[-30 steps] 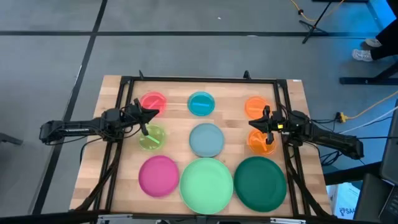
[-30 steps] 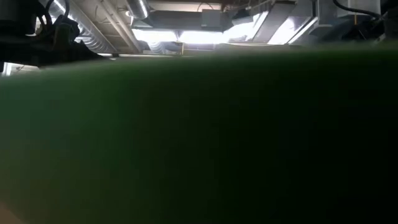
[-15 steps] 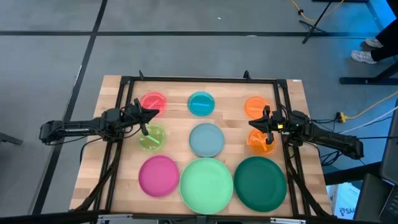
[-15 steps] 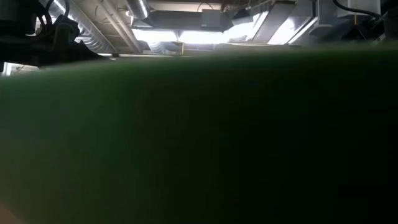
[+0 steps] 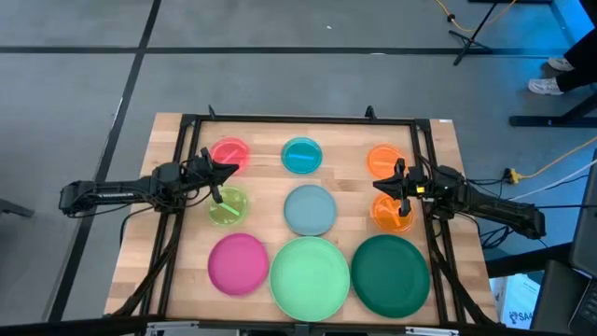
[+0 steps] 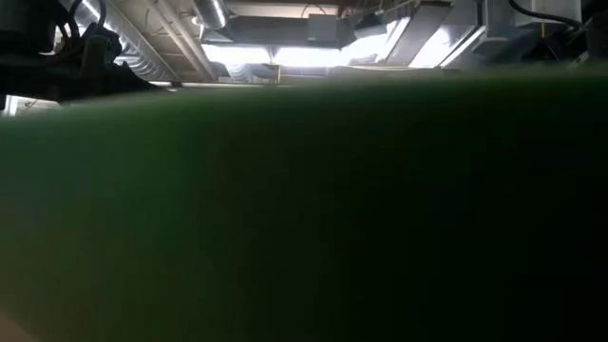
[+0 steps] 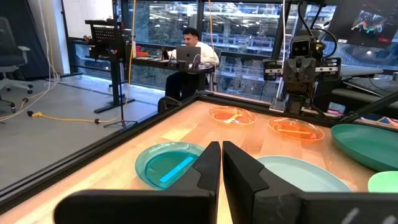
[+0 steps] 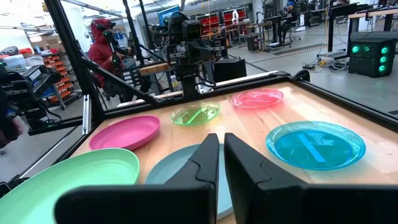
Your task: Stack plastic plates
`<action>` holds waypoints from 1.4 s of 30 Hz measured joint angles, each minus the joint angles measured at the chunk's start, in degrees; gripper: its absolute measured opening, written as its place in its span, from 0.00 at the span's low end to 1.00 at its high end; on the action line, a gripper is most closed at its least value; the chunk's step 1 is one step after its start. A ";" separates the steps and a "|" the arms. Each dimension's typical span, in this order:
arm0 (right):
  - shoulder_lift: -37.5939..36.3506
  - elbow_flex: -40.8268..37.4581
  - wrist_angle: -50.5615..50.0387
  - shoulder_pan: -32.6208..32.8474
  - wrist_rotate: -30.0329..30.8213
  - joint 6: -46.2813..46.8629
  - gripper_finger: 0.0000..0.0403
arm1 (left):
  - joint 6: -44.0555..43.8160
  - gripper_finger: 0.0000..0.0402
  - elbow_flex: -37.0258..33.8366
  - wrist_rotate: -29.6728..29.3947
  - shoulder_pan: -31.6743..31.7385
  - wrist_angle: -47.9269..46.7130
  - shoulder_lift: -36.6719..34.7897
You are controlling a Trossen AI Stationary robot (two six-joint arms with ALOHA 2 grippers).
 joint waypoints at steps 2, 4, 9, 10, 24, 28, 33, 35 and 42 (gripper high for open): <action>0.00 0.00 -0.01 0.00 0.00 0.00 0.05 | -0.03 0.03 0.00 0.00 0.00 0.13 0.01; 0.00 0.00 -0.02 0.00 0.00 0.00 0.05 | -0.13 0.03 0.00 0.00 0.00 0.50 -0.01; -0.01 0.00 -0.01 0.00 0.00 0.00 0.05 | 0.43 0.03 0.02 -0.16 0.01 1.02 0.01; -0.01 0.00 0.01 0.00 0.00 0.00 0.05 | 1.44 0.03 0.00 -0.55 0.00 1.25 0.00; -0.02 0.00 0.48 0.02 3.79 0.00 0.05 | 4.40 0.03 0.00 4.89 0.02 1.46 0.17; -0.02 0.00 0.73 0.00 9.23 -0.05 0.05 | 4.72 0.03 0.01 6.72 0.02 3.15 0.73; 0.00 0.00 3.23 0.00 14.10 -2.06 0.05 | 5.45 0.03 0.02 9.12 0.02 10.63 5.75; 0.00 0.00 5.23 0.00 14.12 -2.96 0.05 | 5.98 0.03 0.02 9.37 -0.02 13.51 8.90; 0.00 0.00 6.95 0.00 14.14 -4.90 0.05 | 6.18 0.03 2.26 12.07 -0.02 20.69 20.97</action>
